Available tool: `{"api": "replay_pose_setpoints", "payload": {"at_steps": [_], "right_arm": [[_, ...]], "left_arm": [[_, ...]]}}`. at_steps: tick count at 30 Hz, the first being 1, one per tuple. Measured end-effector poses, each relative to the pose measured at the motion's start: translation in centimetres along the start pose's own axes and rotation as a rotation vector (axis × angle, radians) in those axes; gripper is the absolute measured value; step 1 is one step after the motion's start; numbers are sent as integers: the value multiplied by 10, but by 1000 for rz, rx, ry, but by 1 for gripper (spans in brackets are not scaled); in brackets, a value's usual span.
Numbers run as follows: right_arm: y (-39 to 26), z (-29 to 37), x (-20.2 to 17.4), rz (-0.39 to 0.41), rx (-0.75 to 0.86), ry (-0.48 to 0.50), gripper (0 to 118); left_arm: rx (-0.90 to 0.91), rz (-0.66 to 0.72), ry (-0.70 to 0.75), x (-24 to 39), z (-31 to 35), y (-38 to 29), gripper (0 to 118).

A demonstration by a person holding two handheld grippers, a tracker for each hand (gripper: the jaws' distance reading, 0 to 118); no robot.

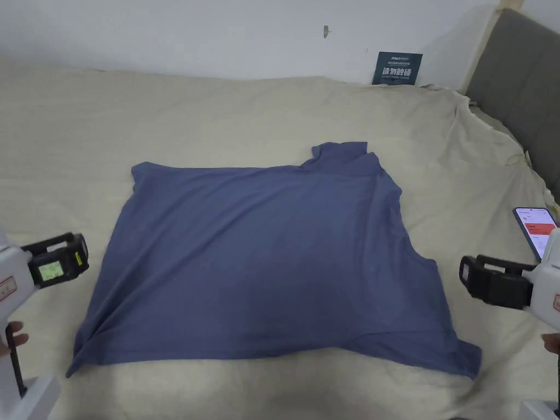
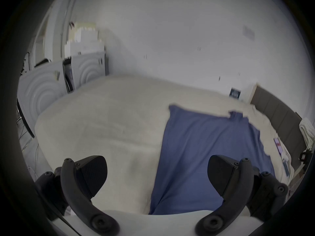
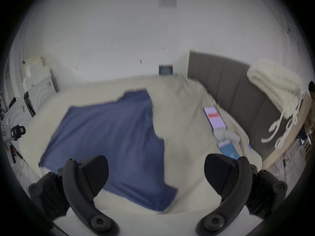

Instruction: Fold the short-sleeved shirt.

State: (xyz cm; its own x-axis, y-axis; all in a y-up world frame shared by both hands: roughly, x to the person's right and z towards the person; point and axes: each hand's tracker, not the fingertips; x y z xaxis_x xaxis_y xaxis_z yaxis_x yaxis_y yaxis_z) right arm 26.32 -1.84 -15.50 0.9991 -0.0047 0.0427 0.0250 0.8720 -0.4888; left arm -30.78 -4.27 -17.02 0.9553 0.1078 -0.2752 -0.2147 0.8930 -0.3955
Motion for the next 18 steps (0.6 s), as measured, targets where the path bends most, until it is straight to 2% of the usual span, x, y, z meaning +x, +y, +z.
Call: {"api": "replay_pose_setpoints", "payload": {"at_steps": [4,6,7,8,10,11,12,13,14,16,17,18], "right_arm": [[-2,11,-24,16,161,-21,113],[-9,12,-35,18,193,-18,113],[-14,13,-40,15,194,-13,113],[-19,9,-40,9,205,1,113],[-27,7,-44,-3,216,13,112],[-30,7,-47,-10,219,14,105],[-31,6,-48,-16,216,20,95],[-33,7,-49,-23,218,28,77],[-35,7,-50,-31,223,35,50],[-35,7,-52,-46,224,35,9],[-35,7,-52,-50,223,37,1],[-36,7,-53,-52,223,36,1]], "left_arm": [[179,-52,3,27,20,-4,117],[230,-91,-12,38,28,-11,108],[242,-106,-25,43,32,-15,98],[246,-118,-35,46,31,-19,84],[237,-129,-52,52,34,-24,49],[232,-126,-62,54,35,-26,36],[231,-119,-76,51,29,-30,18],[228,-112,-91,53,30,-32,6],[222,-119,-98,54,30,-34,0],[212,-144,-111,57,30,-37,0],[202,-150,-118,58,30,-38,0],[198,-152,-123,58,31,-39,0]]}}
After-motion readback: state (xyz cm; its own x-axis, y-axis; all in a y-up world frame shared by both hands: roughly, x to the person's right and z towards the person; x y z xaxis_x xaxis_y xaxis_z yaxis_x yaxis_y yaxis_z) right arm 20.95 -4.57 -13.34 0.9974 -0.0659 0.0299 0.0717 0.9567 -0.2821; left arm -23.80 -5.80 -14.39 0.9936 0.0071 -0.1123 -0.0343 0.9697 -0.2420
